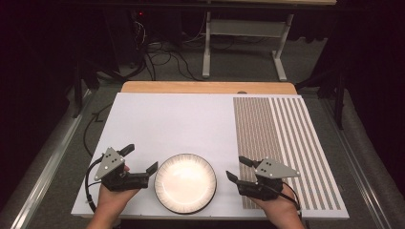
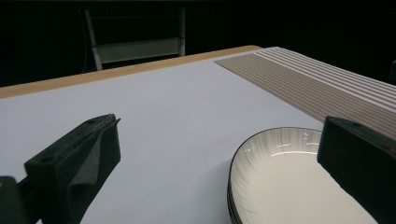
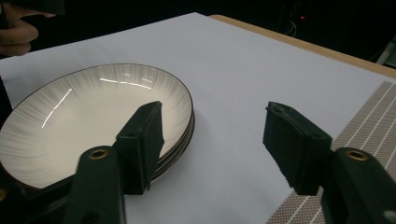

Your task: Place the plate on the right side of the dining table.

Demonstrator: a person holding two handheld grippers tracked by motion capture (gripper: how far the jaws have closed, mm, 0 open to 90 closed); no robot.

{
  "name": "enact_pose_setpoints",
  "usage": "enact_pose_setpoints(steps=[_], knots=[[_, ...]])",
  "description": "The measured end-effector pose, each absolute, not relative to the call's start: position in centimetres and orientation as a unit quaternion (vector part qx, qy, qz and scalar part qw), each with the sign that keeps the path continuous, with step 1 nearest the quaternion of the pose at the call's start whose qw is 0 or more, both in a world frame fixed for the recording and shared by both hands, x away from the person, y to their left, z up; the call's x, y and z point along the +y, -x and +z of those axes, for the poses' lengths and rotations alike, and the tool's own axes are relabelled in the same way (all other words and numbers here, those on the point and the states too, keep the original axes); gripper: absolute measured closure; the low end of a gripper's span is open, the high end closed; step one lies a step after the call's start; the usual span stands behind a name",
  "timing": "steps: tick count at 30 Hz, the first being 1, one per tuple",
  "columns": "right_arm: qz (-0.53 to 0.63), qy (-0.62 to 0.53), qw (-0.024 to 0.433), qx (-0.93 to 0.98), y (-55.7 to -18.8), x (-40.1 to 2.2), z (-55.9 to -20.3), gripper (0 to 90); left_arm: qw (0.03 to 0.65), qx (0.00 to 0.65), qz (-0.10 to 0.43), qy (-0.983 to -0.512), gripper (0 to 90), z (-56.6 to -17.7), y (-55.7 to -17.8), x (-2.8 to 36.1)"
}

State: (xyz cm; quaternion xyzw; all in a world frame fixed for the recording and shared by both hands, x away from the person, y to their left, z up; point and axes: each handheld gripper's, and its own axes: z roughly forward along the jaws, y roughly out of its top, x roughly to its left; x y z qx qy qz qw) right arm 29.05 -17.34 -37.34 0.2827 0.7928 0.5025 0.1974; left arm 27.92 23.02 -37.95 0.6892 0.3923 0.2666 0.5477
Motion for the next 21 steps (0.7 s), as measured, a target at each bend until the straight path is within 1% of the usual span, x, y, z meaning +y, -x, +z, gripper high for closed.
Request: enact_pose_setpoints(steps=[1, 3, 6, 8, 11, 17, 19, 21], knots=[[0.5, -0.284, 0.196, 0.795, -29.1, -17.1, -37.4, 43.3, 0.548, 0.393, 0.268, -0.688, 0.2, -37.9, -27.9, 23.1], [0.493, -0.274, 0.194, 0.803, -29.1, -16.7, -37.6, 50.9, 0.55, 0.394, 0.268, -0.685, 0.2, -37.9, -27.8, 23.2], [0.488, -0.267, 0.185, 0.81, -28.9, -16.1, -37.9, 58.5, 0.55, 0.395, 0.27, -0.684, 0.2, -37.9, -27.8, 23.2], [0.487, -0.265, 0.175, 0.814, -28.9, -15.8, -38.0, 61.7, 0.55, 0.395, 0.27, -0.684, 0.2, -37.8, -27.8, 23.2], [0.486, -0.263, 0.159, 0.818, -28.9, -15.5, -38.2, 70.0, 0.55, 0.393, 0.272, -0.685, 0.2, -37.8, -27.8, 23.1], [0.454, -0.24, 0.145, 0.846, -28.7, -14.5, -38.9, 86.5, 0.552, 0.392, 0.274, -0.683, 0.2, -37.7, -27.6, 23.2], [0.442, -0.234, 0.138, 0.855, -28.6, -14.1, -39.2, 90.0, 0.553, 0.393, 0.274, -0.681, 0.2, -37.7, -27.6, 23.2], [0.435, -0.23, 0.135, 0.86, -28.5, -13.8, -39.5, 90.0, 0.554, 0.392, 0.275, -0.681, 0.2, -37.7, -27.6, 23.2]])
